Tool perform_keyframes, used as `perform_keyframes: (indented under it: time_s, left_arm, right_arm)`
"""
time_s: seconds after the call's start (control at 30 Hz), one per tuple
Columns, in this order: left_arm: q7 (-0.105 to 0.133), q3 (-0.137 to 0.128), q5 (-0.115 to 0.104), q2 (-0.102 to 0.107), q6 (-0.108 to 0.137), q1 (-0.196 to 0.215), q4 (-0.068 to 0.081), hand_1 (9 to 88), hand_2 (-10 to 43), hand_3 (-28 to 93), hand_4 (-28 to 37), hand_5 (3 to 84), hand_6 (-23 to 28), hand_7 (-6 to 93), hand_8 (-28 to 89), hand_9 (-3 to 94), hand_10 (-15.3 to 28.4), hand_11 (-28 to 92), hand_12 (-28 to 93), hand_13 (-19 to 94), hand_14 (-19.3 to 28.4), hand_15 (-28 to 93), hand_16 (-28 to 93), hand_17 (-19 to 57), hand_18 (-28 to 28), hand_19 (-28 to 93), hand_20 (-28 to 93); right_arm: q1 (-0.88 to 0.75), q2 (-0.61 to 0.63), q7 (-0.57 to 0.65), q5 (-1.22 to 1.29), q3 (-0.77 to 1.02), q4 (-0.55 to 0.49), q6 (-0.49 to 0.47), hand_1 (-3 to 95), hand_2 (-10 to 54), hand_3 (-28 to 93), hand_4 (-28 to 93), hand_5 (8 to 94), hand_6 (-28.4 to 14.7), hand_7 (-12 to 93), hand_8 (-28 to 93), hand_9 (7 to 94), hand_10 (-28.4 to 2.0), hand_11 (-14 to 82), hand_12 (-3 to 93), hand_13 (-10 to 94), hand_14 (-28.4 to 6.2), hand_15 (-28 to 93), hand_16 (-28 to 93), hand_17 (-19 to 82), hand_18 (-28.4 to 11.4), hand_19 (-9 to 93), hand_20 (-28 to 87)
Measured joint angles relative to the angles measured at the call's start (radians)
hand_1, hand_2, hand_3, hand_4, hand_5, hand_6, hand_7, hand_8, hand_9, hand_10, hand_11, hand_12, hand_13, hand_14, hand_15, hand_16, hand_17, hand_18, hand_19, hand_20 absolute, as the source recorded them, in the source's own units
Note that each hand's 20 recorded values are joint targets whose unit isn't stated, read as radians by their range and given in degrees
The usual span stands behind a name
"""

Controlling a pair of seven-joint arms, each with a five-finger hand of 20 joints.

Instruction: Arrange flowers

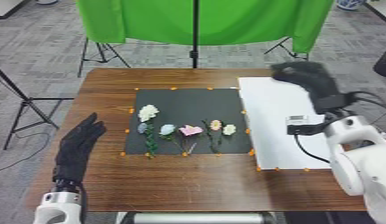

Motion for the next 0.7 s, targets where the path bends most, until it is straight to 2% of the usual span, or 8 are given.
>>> perform_keyframes:
  time_s: [0.1,0.2,0.3,0.37,0.5,0.6,0.7]
  left_arm:
    - [0.0,0.002,0.013,0.0,-0.011,0.0,-0.01,22.5,-2.1,69,-23.8,41.8,3.9,6.3,-5,39.8,11.8,12,16,30,16.1,14,6,0.7,13.4,3,18]
    - [0.0,0.006,0.026,0.001,-0.022,-0.003,-0.017,22.6,-2.0,68,-23.8,41.8,3.9,6.3,-5,39.8,11.8,12,16,30,16.0,14,5,0.7,13.4,3,18]
    - [0.0,0.011,0.04,0.001,-0.029,-0.008,-0.023,22.6,-2.0,68,-23.8,41.9,4.0,6.3,-5,39.9,11.8,12,16,30,16.0,14,5,0.7,13.5,3,18]
    - [0.0,0.013,0.059,0.001,-0.035,-0.01,-0.028,22.6,-2.1,68,-23.7,41.9,4.0,6.3,-5,39.9,11.8,12,16,30,16.1,14,5,0.8,13.5,3,18]
    - [0.0,0.017,0.116,0.001,-0.045,-0.014,-0.037,22.6,-2.3,68,-23.6,42.1,4.0,6.4,-5,40.0,11.9,12,16,30,16.0,14,5,1.5,13.3,3,18]
    - [-0.002,0.028,0.124,0.001,-0.055,-0.019,-0.04,22.9,-2.4,68,-23.5,42.3,4.1,6.3,-5,40.0,11.9,12,16,30,16.0,13,5,2.1,13.1,3,19]
    - [-0.005,0.04,0.124,0.001,-0.064,-0.026,-0.04,23.2,-2.7,68,-23.3,42.4,4.3,6.2,-5,40.1,12.1,12,16,31,16.1,13,5,3.3,12.8,4,19]
  right_arm:
    - [-0.088,-0.078,-0.137,0.107,0.067,0.001,0.055,7.2,-1.4,77,-17,34.4,0.9,7,-7,34.9,-13.3,2.5,10.7,23,-11.0,4,12,12,-12.4,0,23]
    - [-0.161,-0.155,-0.229,0.211,0.081,0.007,0.072,3.9,-3.1,78,-18,29.1,1.8,6,-7,30.5,-11.8,1.0,9.6,18,-9.4,1,10,9,-11.1,-1,21]
    - [-0.224,-0.241,-0.294,0.244,0.073,0.018,0.062,1.8,-4.8,79,-18,27.1,2.1,6,-7,29.2,-11.1,0.8,9.3,17,-9.4,0,10,8,-10.8,-1,20]
    - [-0.257,-0.298,-0.307,0.23,0.057,0.025,0.053,1.7,-4.8,78,-19,27.1,2.0,6,-7,29.1,-11.2,0.9,9.3,18,-9.9,0,10,9,-11.8,-1,20]
    - [-0.3,-0.375,-0.28,0.179,0.035,0.03,-0.012,1.9,-4.5,78,-19,28.3,1.3,5,-7,30.4,-12.2,1.4,9.4,20,-11.2,1,11,11,-13.3,0,20]
    - [-0.326,-0.384,-0.258,0.172,0.032,0.025,-0.073,2.0,-4.3,78,-19,29.4,1.1,6,-7,31.7,-12.7,1.9,9.6,21,-11.2,2,11,11,-13.5,1,20]
    - [-0.347,-0.383,-0.258,0.175,0.029,0.015,-0.082,2.3,-4.2,78,-19,29.8,1.0,6,-7,32.0,-12.7,1.9,9.6,21,-11.3,3,11,12,-13.4,1,20]
